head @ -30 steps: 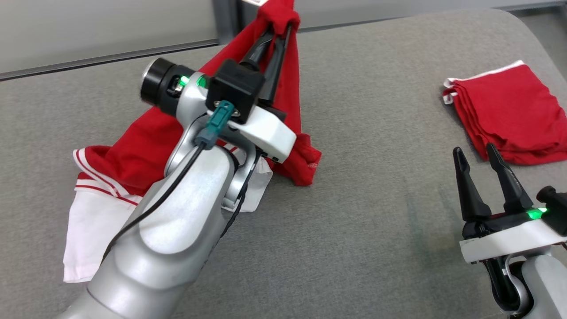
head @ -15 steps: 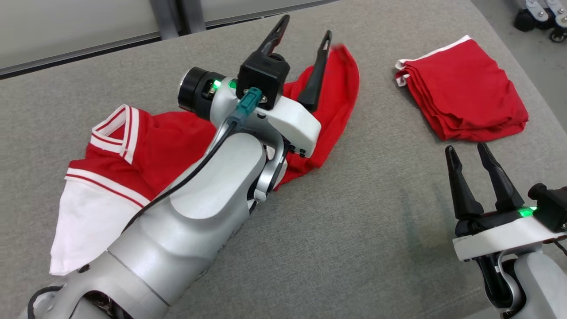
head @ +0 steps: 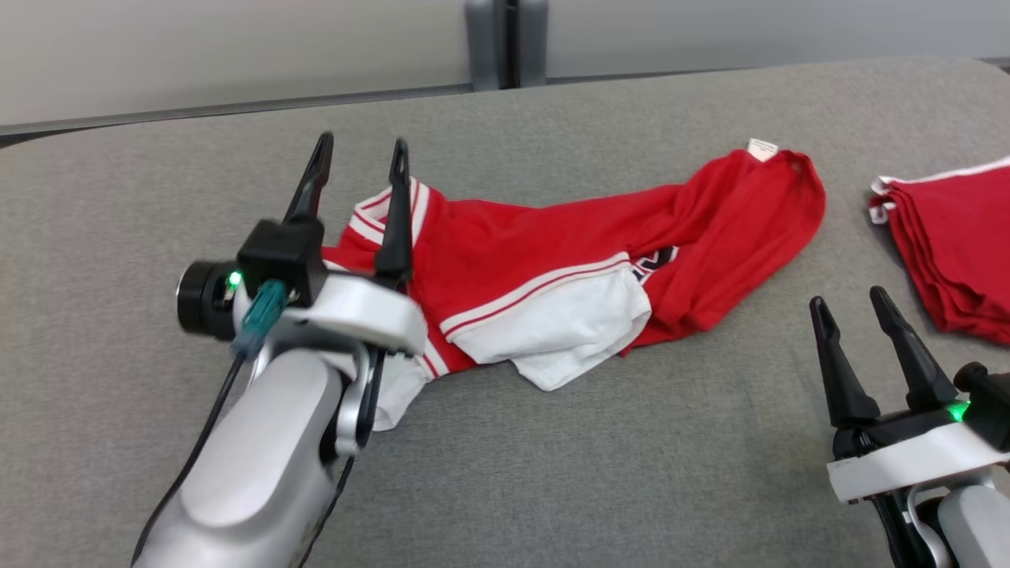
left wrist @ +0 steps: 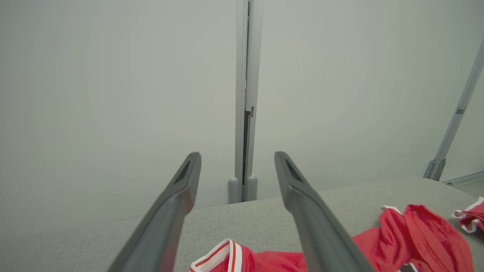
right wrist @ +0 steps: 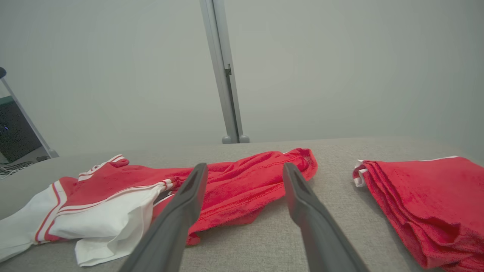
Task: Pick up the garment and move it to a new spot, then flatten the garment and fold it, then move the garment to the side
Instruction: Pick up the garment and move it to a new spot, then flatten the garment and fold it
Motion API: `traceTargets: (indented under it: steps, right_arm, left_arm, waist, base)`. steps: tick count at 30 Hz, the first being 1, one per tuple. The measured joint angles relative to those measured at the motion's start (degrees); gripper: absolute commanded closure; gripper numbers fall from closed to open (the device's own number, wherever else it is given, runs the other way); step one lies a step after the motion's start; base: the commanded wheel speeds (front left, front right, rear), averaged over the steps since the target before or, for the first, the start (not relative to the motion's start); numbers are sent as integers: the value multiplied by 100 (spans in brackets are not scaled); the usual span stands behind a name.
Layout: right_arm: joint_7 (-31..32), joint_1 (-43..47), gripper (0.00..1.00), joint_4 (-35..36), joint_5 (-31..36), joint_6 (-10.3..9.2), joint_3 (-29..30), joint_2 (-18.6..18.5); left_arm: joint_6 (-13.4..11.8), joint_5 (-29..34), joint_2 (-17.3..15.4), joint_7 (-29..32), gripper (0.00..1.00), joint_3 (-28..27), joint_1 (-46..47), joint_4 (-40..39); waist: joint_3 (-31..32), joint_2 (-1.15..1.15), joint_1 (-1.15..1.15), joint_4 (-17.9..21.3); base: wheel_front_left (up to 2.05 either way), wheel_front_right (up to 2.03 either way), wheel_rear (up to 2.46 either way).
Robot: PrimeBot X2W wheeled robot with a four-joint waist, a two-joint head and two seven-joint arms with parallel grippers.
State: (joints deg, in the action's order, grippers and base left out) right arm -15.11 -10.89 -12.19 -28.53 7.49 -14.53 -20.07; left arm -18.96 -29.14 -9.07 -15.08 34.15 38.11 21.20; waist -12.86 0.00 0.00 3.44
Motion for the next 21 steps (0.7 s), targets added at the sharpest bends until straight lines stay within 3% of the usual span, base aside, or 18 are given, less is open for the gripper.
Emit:
traceTargets:
  steps: [4,7,15,21]
  right_arm:
    - [0,103,0,-11,52,1,-54,3]
    - [-1,193,0,-41,93,1,-38,4]
    - [0,495,0,-169,154,1,-5,276]
    - [0,537,0,-258,207,1,-101,307]
  left_arm:
    - [179,282,-222,-1,0,-552,-1126,-749]
    - [335,480,-215,-2,0,-838,-1847,-1216]
    - [695,914,287,-3,0,-1475,-3071,-1673]
    - [960,1225,516,-3,0,-1626,-3203,-1601]
  waist:
    - [247,0,0,-378]
    - [433,0,0,-626]
    - [876,0,0,-1043]
    - [912,0,0,-1230]
  base:
    - [0,0,0]
    - [0,0,0]
    - [0,0,0]
    - [0,0,0]
